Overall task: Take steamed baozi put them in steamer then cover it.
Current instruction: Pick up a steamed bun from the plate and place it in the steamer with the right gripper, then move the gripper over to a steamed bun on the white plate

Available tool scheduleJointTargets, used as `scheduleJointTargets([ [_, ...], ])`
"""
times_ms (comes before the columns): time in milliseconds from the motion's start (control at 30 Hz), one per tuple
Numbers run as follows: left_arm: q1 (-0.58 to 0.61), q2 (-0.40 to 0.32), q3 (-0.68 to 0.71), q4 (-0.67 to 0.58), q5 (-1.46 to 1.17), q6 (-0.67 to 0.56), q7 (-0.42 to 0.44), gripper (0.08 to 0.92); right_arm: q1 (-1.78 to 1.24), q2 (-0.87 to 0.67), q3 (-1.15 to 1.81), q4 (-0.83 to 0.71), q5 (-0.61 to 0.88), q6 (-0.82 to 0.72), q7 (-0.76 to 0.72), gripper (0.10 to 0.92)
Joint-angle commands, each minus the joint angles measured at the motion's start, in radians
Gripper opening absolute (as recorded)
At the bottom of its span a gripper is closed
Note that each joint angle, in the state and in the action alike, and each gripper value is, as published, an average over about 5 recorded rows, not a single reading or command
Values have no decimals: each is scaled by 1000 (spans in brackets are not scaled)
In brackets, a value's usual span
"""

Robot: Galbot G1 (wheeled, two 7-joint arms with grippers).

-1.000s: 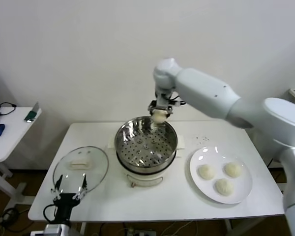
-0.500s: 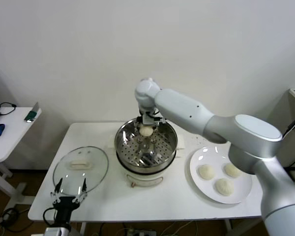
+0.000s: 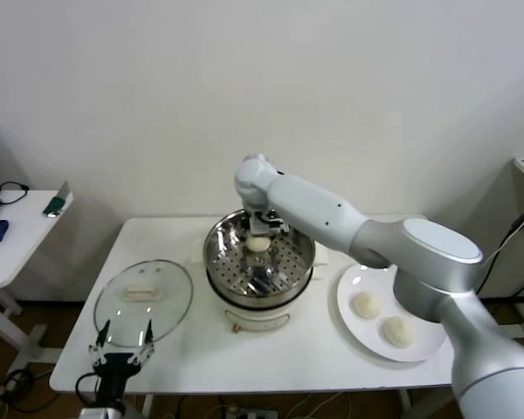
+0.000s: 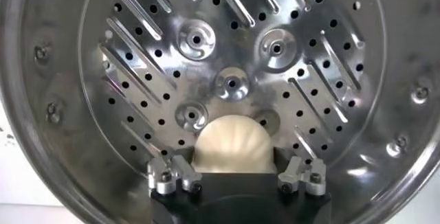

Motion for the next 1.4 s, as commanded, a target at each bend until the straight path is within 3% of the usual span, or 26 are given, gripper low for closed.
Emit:
scheduleJointTargets([
  [33, 2, 0, 0, -1, 0, -1, 0, 823, -8, 0, 6, 7, -9, 0, -2, 821],
  [267, 4, -1, 1, -2, 5, -5, 0, 823, 63, -71, 6, 97, 89, -26, -14, 823],
  [467, 8, 0, 2, -4, 13, -4, 0, 823, 198, -237, -68, 227, 370, -153, -39, 823],
  [667, 12, -1, 2, -14, 16, -4, 0, 823, 445, -516, -387, 403, 927, -577, 182, 823],
  [800, 18, -2, 6, -24, 15, -2, 0, 823, 488, -647, -452, 465, 1139, -818, 180, 823],
  [1033, 34, 4, 5, -28, 12, -7, 0, 823, 328, -873, -362, 556, 1183, -1145, 128, 823],
  [1400, 46, 4, 2, -34, 13, -10, -1, 823, 97, -993, -359, 582, 1060, -1112, 65, 823],
])
